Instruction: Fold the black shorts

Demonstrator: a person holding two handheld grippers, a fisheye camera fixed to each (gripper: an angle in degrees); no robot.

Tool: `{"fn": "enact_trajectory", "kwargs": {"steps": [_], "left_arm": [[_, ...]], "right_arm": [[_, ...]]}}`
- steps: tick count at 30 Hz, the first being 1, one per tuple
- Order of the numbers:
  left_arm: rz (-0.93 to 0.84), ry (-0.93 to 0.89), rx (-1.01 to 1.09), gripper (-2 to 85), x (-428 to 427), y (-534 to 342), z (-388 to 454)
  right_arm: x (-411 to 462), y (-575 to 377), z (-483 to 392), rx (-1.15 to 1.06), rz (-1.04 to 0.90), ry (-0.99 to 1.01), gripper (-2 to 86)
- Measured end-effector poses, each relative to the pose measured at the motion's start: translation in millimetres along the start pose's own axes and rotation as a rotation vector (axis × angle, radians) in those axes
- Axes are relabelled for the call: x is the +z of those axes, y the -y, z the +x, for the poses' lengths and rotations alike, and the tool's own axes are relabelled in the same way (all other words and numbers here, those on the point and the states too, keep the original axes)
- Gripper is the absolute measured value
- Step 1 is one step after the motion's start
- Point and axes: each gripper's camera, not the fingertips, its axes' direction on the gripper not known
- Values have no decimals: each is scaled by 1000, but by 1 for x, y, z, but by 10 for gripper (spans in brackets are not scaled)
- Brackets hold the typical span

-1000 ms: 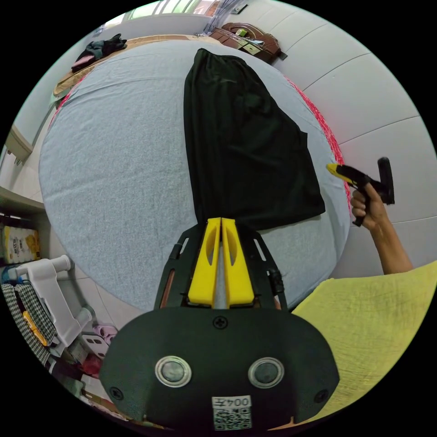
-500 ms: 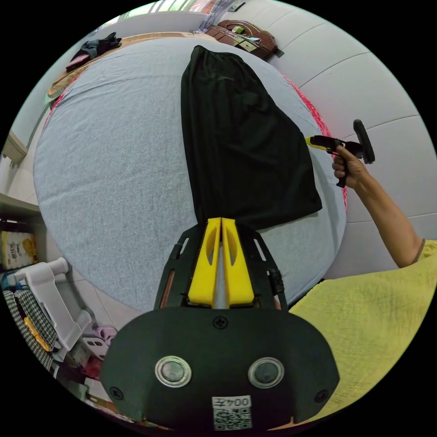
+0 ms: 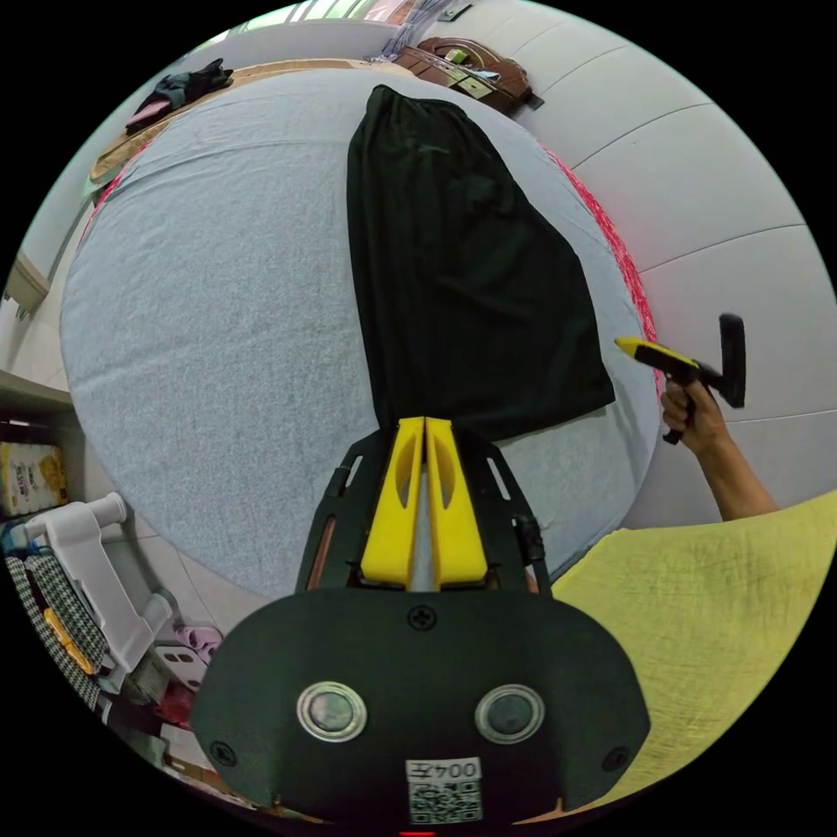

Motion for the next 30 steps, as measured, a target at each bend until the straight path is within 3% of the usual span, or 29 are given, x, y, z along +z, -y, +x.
{"fn": "enact_trajectory", "kwargs": {"steps": [6, 10, 14, 18, 24, 30], "left_arm": [[11, -1, -21, 3, -1, -1, 4], [8, 13, -12, 2, -2, 0, 9], [14, 19, -13, 2, -2, 0, 13], [26, 9, -26, 2, -3, -1, 15], [28, 5, -17, 2, -4, 0, 20], [53, -7, -18, 2, -24, 3, 24]], "right_arm": [[24, -37, -35, -39, -37, 4, 82], [28, -37, -62, -75, -16, -57, 13], [30, -40, -43, 179, -33, -27, 7], [40, -54, -31, 291, -52, 6, 35], [18, -35, -61, 178, 41, -40, 83], [54, 18, -97, -1, -60, -79, 99]]}}
